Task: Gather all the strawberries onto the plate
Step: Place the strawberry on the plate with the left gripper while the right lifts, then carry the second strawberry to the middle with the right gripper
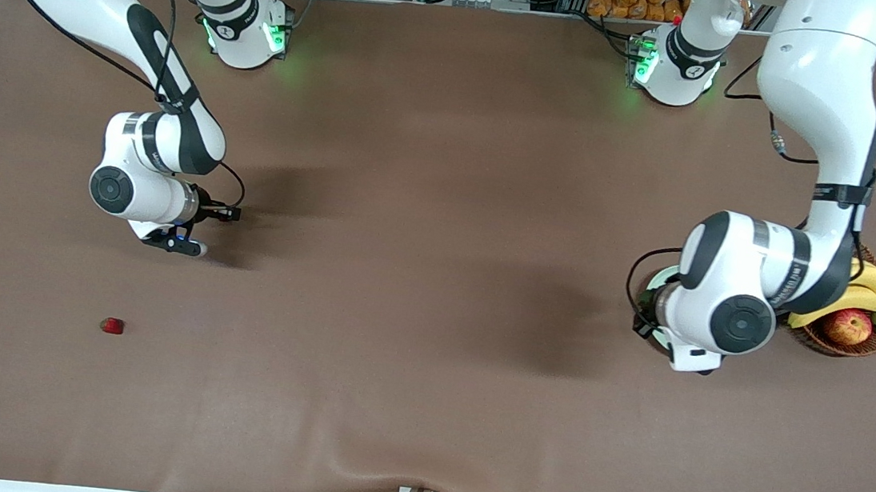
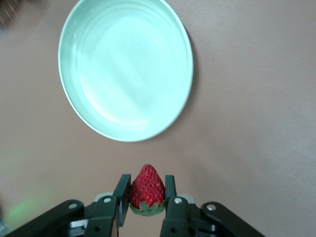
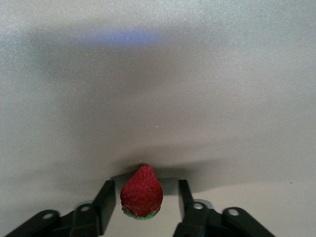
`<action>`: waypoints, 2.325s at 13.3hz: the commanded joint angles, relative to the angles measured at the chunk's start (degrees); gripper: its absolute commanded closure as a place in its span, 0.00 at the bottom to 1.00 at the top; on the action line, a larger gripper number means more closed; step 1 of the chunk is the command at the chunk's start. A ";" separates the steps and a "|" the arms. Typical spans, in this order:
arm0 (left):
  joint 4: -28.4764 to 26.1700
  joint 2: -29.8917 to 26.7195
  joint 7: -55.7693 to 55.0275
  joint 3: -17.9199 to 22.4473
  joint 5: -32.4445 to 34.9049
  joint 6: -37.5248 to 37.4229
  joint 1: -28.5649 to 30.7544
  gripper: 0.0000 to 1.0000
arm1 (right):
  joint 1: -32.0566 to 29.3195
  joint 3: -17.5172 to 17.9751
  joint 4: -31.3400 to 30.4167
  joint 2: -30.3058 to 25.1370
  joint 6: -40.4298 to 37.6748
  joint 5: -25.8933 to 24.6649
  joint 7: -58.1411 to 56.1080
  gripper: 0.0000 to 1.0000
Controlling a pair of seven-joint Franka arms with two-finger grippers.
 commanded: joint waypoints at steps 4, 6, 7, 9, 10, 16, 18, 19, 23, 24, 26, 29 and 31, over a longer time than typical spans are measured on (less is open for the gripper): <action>-2.85 -2.60 9.45 -0.62 1.20 0.01 6.75 1.00 | -0.68 1.30 0.04 -3.16 -4.05 1.01 -1.09 0.79; -3.12 -1.55 11.03 -0.71 1.20 1.06 8.42 1.00 | -0.41 1.47 0.13 -5.62 -4.50 1.01 -1.09 0.79; -3.20 -0.85 11.65 -0.79 0.93 1.67 9.13 1.00 | -0.32 1.65 0.22 -7.46 -4.85 1.01 -1.09 0.79; -3.64 1.52 11.83 -0.80 0.85 3.77 9.48 1.00 | -0.15 3.31 2.40 -10.89 -8.43 1.01 -1.00 0.79; -4.08 3.01 11.74 -0.80 0.76 5.36 9.57 1.00 | 0.37 3.58 5.02 -11.78 -12.37 0.92 -1.09 0.81; -8.39 5.05 12.00 -0.44 1.89 13.19 11.24 1.00 | 9.76 4.38 24.64 -11.35 -31.31 7.67 -0.04 0.88; -8.30 5.05 12.18 -0.44 1.99 13.19 12.12 0.85 | 14.94 4.29 28.41 -10.12 -30.87 10.66 0.05 0.96; -8.22 4.96 12.18 -0.44 1.99 13.19 12.30 0.36 | 18.28 4.20 30.60 -8.11 -29.82 12.33 0.66 0.97; -7.51 1.37 9.64 -0.53 1.81 12.32 12.30 0.00 | 29.62 4.20 36.24 1.02 -17.54 12.61 8.13 0.97; -7.51 0.22 8.59 -0.53 1.81 12.32 12.21 0.00 | 31.47 4.20 37.21 3.66 -14.55 12.61 8.75 0.97; -6.29 -1.19 7.35 -0.53 1.29 12.23 12.12 0.00 | 34.64 4.20 39.58 9.71 -7.26 12.70 9.28 0.97; -4.62 -3.30 5.68 -1.06 0.93 10.74 11.68 0.00 | 36.85 4.20 46.16 19.56 4.43 12.61 8.76 0.97; -3.30 -3.48 4.54 -1.58 0.93 10.38 11.51 0.00 | 37.90 4.11 50.29 25.54 12.51 12.35 8.05 0.96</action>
